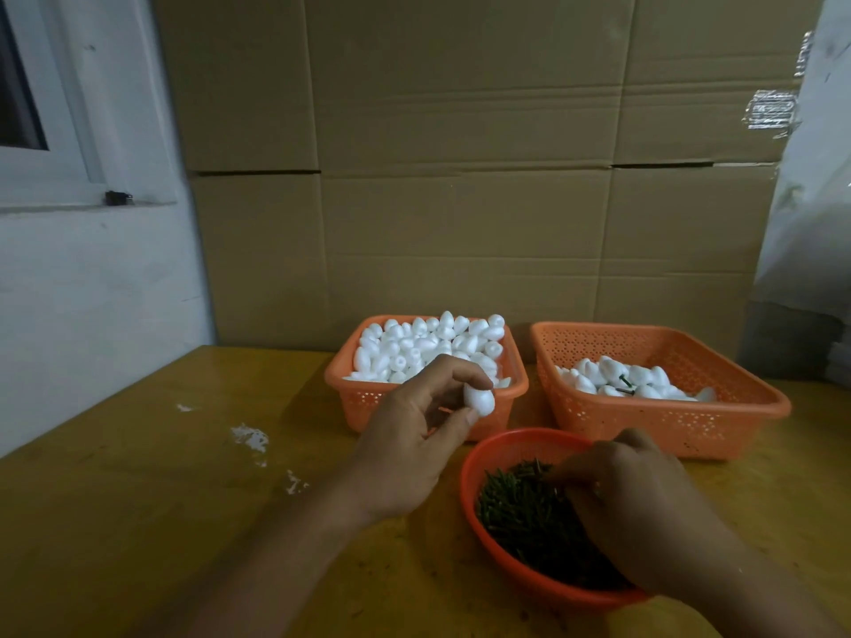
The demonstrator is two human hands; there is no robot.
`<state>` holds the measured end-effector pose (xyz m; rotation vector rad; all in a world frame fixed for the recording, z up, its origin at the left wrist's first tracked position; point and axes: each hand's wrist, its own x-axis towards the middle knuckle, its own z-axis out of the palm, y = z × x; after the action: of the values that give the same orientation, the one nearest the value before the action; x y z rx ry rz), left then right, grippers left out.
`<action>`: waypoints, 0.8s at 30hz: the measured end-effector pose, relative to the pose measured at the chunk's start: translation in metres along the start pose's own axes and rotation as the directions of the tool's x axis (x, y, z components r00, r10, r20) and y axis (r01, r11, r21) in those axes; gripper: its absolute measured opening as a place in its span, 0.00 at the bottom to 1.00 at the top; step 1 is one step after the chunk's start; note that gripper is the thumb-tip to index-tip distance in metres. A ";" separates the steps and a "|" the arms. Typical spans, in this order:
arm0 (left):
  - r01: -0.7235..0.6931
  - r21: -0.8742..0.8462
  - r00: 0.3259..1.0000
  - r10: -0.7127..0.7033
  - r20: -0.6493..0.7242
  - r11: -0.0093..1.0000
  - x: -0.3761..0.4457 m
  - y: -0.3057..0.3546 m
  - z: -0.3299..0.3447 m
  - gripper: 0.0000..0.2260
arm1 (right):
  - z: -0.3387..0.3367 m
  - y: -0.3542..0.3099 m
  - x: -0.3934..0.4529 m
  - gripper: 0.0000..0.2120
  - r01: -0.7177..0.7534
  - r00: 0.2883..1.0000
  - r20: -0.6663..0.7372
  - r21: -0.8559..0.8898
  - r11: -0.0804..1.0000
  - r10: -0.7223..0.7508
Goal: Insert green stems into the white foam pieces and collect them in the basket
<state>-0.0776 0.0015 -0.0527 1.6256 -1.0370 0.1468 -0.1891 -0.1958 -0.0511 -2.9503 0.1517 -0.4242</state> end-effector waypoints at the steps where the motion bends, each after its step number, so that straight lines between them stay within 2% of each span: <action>1: 0.025 -0.035 1.000 -0.024 0.010 0.999 -0.002 0.001 0.001 0.11 | 0.000 0.000 -0.001 0.12 0.002 0.999 0.036 -0.021 1.000 -0.001; 7: 0.165 -0.218 0.984 -0.145 0.102 0.962 -0.008 0.001 0.006 0.15 | 0.003 -0.005 0.003 0.16 0.036 0.974 0.227 -0.119 0.992 -0.008; 14: 0.250 -0.352 0.968 -0.234 0.086 0.902 -0.008 0.002 0.011 0.10 | 0.006 -0.009 0.006 0.07 -0.010 0.968 0.248 -0.062 0.998 0.025; 20: 0.282 -0.494 0.957 -0.275 0.087 0.823 -0.007 0.005 0.013 0.08 | 0.007 -0.008 0.007 0.07 -0.028 0.962 0.270 -0.061 0.998 0.044; 24: 0.296 -0.535 0.951 -0.295 0.091 0.791 -0.008 0.006 0.012 0.08 | 0.008 -0.006 0.007 0.05 -0.064 0.973 0.220 -0.038 0.997 0.071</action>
<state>-0.0913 -0.0036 -0.0574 1.2340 -0.7194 -0.3406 -0.1799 -0.1892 -0.0562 -2.9846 0.2314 -0.0822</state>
